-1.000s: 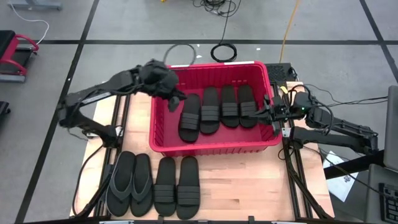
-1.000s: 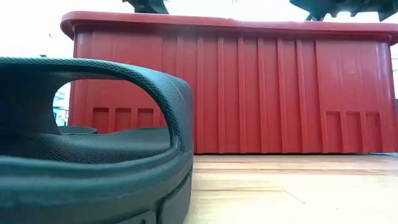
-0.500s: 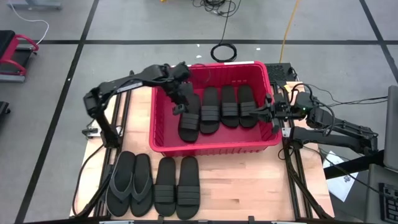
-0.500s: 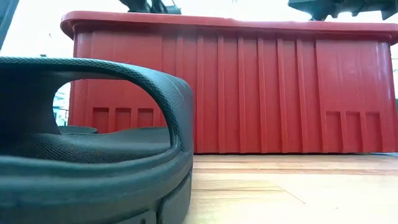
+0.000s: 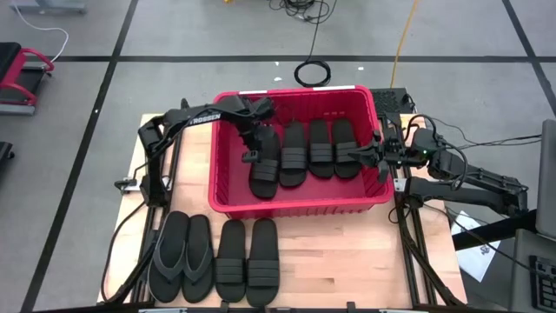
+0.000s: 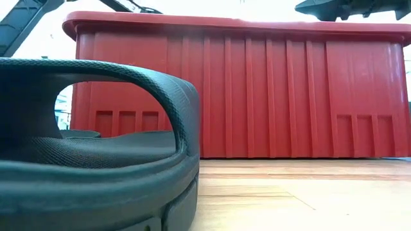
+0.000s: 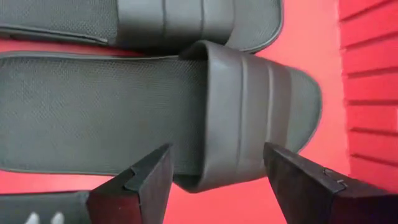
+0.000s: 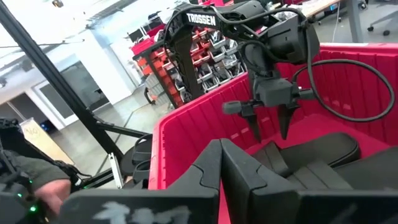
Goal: Pick and place slides into bin
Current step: Put the black slide into the red bin
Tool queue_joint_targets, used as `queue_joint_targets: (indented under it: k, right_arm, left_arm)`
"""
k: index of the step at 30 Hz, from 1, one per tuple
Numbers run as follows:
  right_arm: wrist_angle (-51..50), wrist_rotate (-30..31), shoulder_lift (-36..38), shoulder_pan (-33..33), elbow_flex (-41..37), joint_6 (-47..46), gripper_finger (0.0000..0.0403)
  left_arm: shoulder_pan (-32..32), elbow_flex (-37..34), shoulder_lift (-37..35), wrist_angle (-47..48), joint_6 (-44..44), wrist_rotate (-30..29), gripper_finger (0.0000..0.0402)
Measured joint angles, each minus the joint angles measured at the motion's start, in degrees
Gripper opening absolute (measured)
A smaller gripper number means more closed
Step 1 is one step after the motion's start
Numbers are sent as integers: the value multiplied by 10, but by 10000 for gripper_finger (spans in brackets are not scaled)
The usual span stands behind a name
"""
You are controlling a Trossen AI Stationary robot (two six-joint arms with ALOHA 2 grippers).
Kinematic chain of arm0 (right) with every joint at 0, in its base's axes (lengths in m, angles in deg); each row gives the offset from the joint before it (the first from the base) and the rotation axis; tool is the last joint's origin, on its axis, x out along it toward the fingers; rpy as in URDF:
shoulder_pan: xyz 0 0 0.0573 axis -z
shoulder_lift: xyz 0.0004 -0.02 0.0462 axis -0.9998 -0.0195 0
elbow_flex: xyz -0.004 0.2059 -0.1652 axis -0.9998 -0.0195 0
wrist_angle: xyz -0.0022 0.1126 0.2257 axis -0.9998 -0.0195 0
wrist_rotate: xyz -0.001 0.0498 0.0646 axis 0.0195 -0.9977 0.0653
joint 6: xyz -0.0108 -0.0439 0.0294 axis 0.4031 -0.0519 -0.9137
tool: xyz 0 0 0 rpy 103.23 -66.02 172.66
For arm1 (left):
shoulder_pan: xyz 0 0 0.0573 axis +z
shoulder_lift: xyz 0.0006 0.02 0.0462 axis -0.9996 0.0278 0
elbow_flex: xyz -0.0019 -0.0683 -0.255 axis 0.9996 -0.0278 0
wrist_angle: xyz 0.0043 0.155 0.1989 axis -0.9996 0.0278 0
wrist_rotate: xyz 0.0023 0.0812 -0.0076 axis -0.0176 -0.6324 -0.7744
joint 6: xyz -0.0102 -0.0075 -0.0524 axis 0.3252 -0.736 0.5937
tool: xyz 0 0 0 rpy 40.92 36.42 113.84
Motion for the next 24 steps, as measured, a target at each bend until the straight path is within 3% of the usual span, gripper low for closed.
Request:
queue_joint_targets:
  k: [17,20,24]
  right_arm:
    - [0,-4,0,0,0,-19,0]
    - [0,-4,0,0,0,-18,0]
    - [0,-4,0,0,0,-18,0]
  left_arm:
    - [-2,0,36,29,-50,33,243]
    - [-9,0,41,32,-49,33,219]
    - [-17,0,43,29,-43,21,142]
